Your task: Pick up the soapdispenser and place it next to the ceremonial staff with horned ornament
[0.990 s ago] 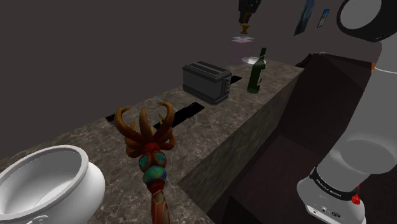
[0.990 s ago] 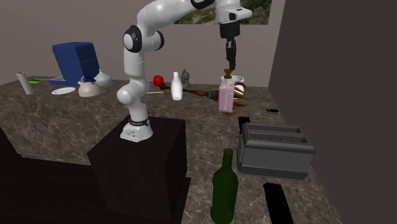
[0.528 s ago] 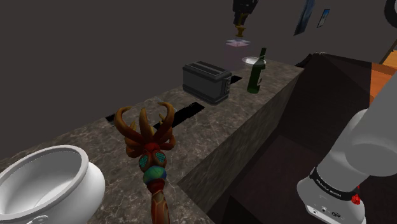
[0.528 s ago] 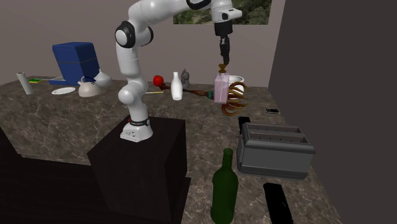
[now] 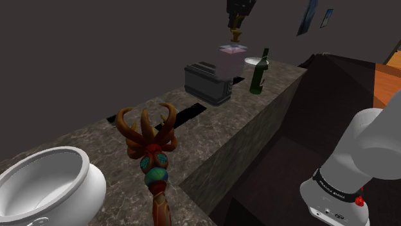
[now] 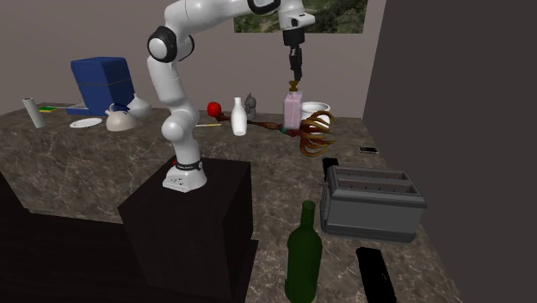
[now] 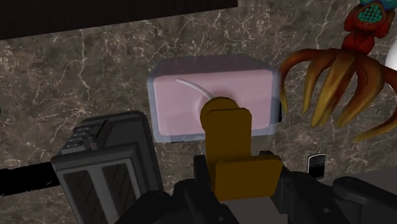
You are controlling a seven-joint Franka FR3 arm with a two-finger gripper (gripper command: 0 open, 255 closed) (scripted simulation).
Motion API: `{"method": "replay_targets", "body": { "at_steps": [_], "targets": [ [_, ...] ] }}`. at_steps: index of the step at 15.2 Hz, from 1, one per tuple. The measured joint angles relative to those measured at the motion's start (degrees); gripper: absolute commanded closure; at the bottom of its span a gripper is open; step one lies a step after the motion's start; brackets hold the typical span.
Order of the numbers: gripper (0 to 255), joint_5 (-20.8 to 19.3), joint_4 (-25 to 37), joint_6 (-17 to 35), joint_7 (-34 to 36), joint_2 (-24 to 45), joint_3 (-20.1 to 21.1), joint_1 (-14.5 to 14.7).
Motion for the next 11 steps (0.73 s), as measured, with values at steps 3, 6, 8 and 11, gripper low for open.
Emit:
{"method": "replay_targets", "body": {
  "at_steps": [3, 6, 8, 11],
  "targets": [
    [255, -0.33, -3.06, 1.07, 2.3, -2.1, 1.49, 0.83],
    [255, -0.46, -6.57, 3.41, 2.89, -3.28, 1.91, 1.02],
    [255, -0.5, -8.97, 5.19, 2.92, -3.88, 1.96, 1.02],
    [255, -0.58, -12.28, 7.49, 2.82, -4.9, 1.95, 0.98]
  ]
}}
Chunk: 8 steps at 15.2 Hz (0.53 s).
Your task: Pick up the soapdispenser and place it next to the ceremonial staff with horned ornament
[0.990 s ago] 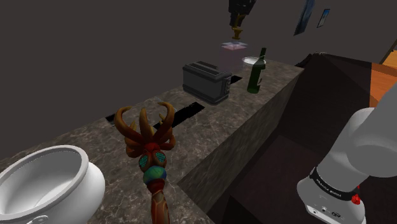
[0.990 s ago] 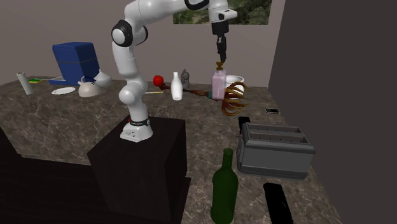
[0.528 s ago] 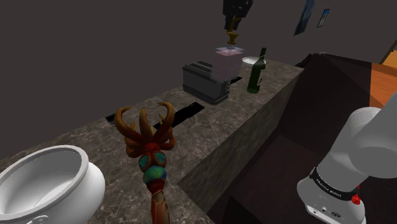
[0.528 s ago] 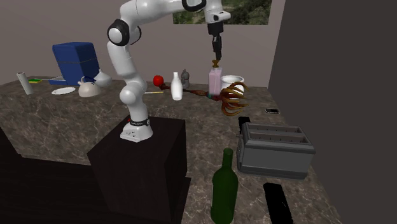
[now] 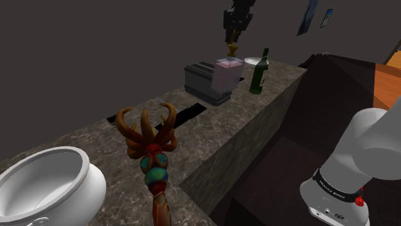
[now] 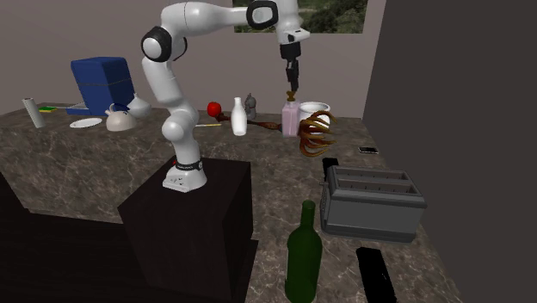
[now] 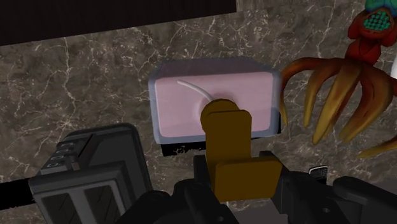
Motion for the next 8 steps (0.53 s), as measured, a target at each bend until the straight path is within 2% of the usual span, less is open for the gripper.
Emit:
{"method": "replay_targets", "body": {
  "at_steps": [8],
  "targets": [
    [255, -0.07, -7.82, 6.35, -0.11, -1.48, 0.05, -0.03]
  ]
}}
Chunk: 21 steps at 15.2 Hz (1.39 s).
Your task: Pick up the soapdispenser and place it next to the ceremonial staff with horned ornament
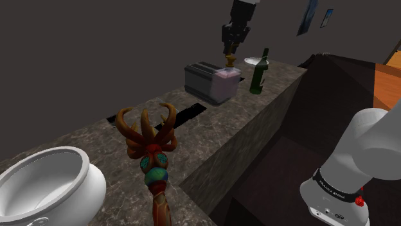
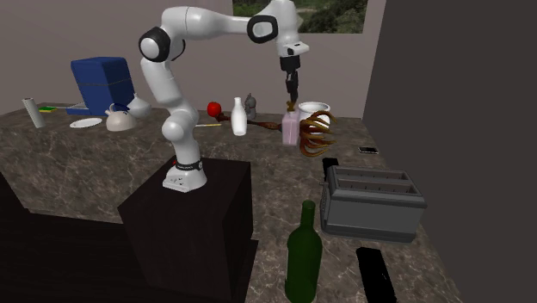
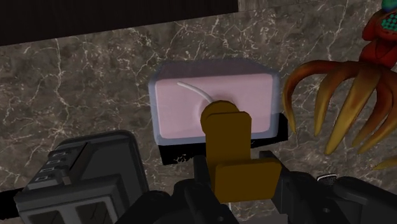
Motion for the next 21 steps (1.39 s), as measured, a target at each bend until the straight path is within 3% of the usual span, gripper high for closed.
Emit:
{"method": "replay_targets", "body": {
  "at_steps": [21],
  "targets": [
    [255, 0.13, -16.3, 16.09, -0.59, -0.19, -0.11, -0.05]
  ]
}}
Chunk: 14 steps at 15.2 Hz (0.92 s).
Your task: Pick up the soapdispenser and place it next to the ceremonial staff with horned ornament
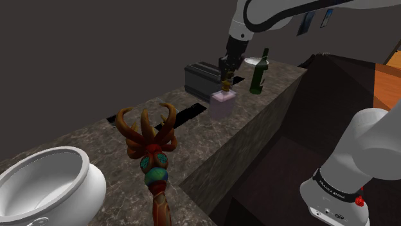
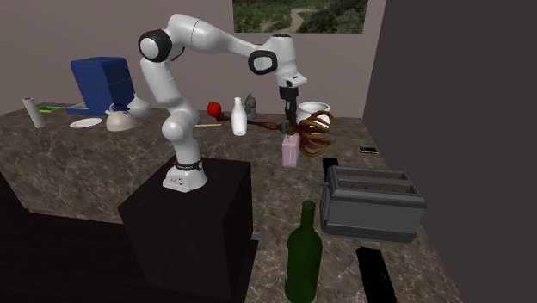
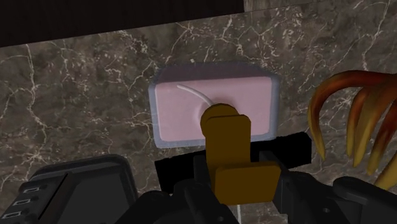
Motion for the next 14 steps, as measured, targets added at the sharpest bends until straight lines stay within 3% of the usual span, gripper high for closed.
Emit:
{"method": "replay_targets", "body": {
  "at_steps": [14],
  "targets": [
    [255, 0.52, -8.03, 11.2, -0.84, 3.2, -0.3, 0.07]
  ]
}}
